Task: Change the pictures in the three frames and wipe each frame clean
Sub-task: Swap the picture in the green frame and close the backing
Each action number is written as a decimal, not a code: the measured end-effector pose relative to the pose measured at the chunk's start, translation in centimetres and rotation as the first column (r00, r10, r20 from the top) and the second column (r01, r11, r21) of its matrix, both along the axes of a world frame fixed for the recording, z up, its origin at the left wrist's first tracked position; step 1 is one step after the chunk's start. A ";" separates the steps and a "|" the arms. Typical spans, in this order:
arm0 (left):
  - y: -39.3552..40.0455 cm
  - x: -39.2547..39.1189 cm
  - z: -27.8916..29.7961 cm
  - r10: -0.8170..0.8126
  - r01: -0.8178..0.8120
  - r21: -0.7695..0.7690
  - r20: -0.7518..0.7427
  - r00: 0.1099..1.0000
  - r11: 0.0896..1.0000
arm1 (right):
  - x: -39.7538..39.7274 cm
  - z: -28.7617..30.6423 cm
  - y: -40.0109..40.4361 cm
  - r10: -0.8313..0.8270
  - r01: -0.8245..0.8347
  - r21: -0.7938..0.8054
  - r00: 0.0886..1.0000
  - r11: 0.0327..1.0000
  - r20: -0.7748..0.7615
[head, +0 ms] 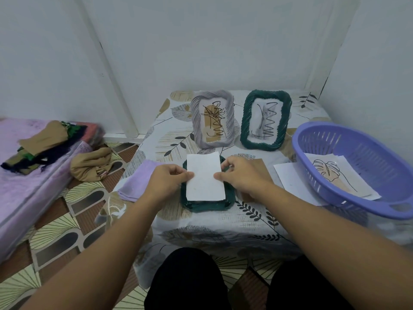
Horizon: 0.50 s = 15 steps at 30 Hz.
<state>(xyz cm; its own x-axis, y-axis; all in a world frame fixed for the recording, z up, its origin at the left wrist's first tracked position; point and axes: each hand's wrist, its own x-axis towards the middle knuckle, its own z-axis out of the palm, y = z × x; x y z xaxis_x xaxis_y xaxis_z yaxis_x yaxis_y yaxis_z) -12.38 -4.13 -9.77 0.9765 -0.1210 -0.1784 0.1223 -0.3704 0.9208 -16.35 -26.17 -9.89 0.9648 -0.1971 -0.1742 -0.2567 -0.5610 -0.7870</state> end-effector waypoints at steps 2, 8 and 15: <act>-0.1 0.2 -0.3 -0.011 0.010 0.048 0.019 1.000 0.999 | 0.0 -0.3 -0.1 0.000 0.000 -0.045 1.000 0.999 0.002; -0.4 0.4 -0.8 -0.033 0.022 0.161 0.064 0.997 0.987 | 0.2 -0.8 -0.3 -0.018 0.020 -0.090 1.000 0.996 0.021; -0.6 0.5 -1.2 -0.059 0.032 0.235 0.107 0.992 0.971 | 0.3 -1.3 -0.3 -0.014 0.019 -0.181 1.000 0.983 0.024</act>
<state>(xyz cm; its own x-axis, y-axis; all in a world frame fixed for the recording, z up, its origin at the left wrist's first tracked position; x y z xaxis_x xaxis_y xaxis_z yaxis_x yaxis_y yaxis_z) -11.87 -4.75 -10.94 0.9863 -0.1343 -0.0962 0.0008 -0.5785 0.8157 -16.08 -26.52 -11.23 0.9644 -0.2394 -0.1121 -0.2504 -0.6910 -0.6781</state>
